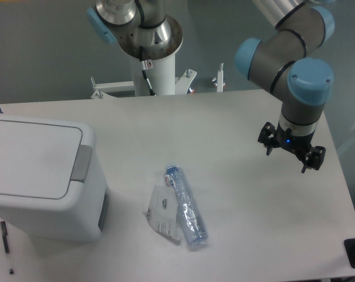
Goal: Open the trash can
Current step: 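Move the gripper across the table toward the white trash can lid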
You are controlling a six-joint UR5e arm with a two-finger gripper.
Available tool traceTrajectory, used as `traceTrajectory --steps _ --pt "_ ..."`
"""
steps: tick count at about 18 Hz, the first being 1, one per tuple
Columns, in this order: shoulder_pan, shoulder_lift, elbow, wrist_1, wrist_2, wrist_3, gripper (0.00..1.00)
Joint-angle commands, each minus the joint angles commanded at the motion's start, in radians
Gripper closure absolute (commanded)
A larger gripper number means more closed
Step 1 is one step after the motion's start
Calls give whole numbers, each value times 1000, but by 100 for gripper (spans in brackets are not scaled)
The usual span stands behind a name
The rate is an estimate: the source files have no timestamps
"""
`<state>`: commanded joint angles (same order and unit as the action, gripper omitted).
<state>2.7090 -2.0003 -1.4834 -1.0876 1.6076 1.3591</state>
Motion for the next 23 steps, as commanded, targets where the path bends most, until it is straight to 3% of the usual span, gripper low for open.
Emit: traceTrajectory --steps 8,10,11,14,16,19,21,23 --pt "-17 9 -12 0 -17 -8 0" --pt "-17 21 -35 2 -66 -11 0" --pt "-18 40 -63 12 -78 -14 0" --pt "-41 69 -149 144 -78 -76 0" --pt "-60 68 -127 143 -84 -199 0" --pt "-75 71 -83 121 -187 -342 0" --pt "-93 87 -39 66 -262 -359 0" --pt "-115 97 27 14 -333 -460 0"
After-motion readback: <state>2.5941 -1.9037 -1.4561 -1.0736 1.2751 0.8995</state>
